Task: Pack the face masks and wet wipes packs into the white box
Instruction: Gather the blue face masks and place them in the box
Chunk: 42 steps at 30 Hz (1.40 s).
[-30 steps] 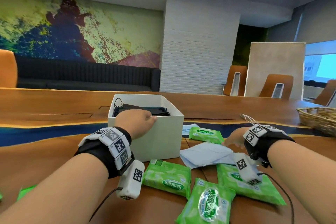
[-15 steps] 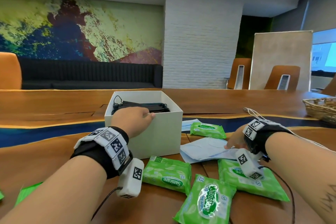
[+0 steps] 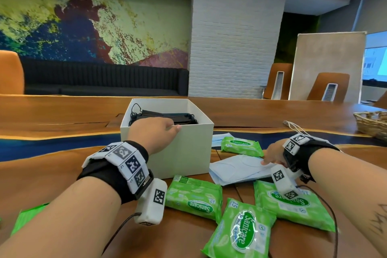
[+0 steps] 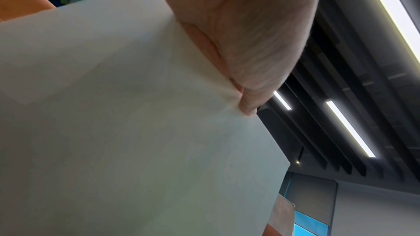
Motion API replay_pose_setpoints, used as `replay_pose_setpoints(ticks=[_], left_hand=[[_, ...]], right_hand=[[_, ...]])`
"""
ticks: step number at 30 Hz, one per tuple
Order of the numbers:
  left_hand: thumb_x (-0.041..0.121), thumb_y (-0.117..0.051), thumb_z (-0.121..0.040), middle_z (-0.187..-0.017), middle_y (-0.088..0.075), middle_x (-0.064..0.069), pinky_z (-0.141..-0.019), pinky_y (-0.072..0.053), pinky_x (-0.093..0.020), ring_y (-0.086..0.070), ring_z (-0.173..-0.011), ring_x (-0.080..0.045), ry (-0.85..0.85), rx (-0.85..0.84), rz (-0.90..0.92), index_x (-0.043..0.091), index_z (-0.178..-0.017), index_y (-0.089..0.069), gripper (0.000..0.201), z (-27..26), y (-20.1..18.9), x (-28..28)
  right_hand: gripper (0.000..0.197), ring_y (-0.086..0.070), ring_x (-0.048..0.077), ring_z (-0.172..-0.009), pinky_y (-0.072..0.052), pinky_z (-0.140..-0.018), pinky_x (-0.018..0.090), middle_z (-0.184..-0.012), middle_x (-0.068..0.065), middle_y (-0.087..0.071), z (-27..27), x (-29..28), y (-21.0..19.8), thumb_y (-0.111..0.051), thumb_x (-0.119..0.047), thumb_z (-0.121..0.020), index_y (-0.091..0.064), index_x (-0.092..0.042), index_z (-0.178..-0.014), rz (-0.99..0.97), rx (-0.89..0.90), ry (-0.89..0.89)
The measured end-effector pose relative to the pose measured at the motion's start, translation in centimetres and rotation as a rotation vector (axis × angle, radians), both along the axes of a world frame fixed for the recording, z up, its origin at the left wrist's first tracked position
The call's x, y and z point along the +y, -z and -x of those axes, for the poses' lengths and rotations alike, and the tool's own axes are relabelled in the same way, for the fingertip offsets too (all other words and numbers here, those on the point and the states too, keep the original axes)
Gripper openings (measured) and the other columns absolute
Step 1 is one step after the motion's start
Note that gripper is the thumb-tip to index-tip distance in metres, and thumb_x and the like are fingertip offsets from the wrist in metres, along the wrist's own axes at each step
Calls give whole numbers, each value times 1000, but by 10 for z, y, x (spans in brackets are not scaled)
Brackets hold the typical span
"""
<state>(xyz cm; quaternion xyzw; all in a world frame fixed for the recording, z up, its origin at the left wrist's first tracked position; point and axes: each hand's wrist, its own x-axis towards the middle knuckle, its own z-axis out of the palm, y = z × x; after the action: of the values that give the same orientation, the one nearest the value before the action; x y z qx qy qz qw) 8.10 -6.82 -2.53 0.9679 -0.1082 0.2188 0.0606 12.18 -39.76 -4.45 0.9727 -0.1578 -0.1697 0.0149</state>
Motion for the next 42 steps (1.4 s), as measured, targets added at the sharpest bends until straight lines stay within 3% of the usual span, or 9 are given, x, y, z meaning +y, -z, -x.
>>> replay_pose_setpoints(ticks=[2, 8, 13, 18, 24, 30, 35, 39, 42], left_hand=[[52, -28, -98, -84, -60, 6, -68, -43, -29, -59, -87, -18, 0, 1, -6, 26, -88, -56, 40, -1, 0, 0], [52, -28, -99, -80, -56, 7, -66, -40, -29, -53, -82, -17, 2, -1, -7, 28, -80, -49, 37, -2, 1, 0], [52, -28, -99, -77, -55, 7, -65, -39, -29, -55, -83, -18, -9, 3, -2, 26, -77, -49, 40, 0, 0, -1], [52, -28, -98, -93, -64, 5, -75, -45, -30, -59, -96, -19, -21, 49, 13, 25, -91, -59, 42, 4, -3, -2], [53, -35, -97, -106, -62, 5, -84, -45, -32, -55, -96, -15, 9, 176, 136, 30, -108, -55, 33, 12, -11, -1], [40, -55, -93, -137, -49, -4, -99, -39, -33, -48, -122, -18, 210, 214, 572, 23, -138, -38, 51, 31, -31, -11], [45, -73, -78, -151, -35, 2, -105, -29, -29, -31, -139, -13, 465, 266, 682, 33, -148, -21, 88, 56, -43, -43], [31, -80, -75, -141, -46, 6, -96, -34, -21, -46, -121, -7, 613, 328, 792, 30, -151, -11, 103, 63, -44, -66], [16, -79, -76, -127, -62, -2, -98, -44, -29, -60, -111, -11, 686, 363, 1039, 34, -151, 4, 114, 64, -44, -70]], right_hand=[[37, -52, 11, -66, -41, -66, 25, -77, -3, -57, -4, -3, 2, -56, -53, -88, -59, -16, -87, 12, -16, 15], [46, -55, 16, -109, -43, -91, 25, -133, -4, -54, -18, -20, 9, -62, -41, -87, -57, -22, -127, -19, -51, -52], [15, -50, 8, -71, -39, -58, 16, -93, -1, -59, 6, -8, -3, -67, -15, -84, -56, -22, -92, -223, -258, -60], [32, -58, 17, -81, -47, -62, 24, -100, -2, -56, 23, -3, -20, -65, -14, -83, -53, -25, -110, -378, -500, -62], [46, -54, 18, -112, -47, -90, 30, -128, 1, -55, 60, 6, -58, -65, -11, -84, -47, -23, -126, -542, -788, -220], [41, -64, 22, -94, -55, -85, 39, -104, 5, -65, 98, 16, -95, -66, -20, -86, -47, -30, -120, -702, -896, -332], [39, -66, 17, -80, -56, -83, 37, -78, -4, -67, 125, 39, -113, -67, -24, -85, -50, -35, -118, -801, -875, -504], [39, -60, 4, -62, -52, -72, 23, -60, -11, -61, 142, 59, -123, -66, -18, -86, -50, -34, -119, -855, -834, -618], [38, -52, 8, -60, -49, -68, 22, -60, -8, -54, 149, 69, -128, -65, -12, -87, -51, -35, -114, -884, -834, -679]])
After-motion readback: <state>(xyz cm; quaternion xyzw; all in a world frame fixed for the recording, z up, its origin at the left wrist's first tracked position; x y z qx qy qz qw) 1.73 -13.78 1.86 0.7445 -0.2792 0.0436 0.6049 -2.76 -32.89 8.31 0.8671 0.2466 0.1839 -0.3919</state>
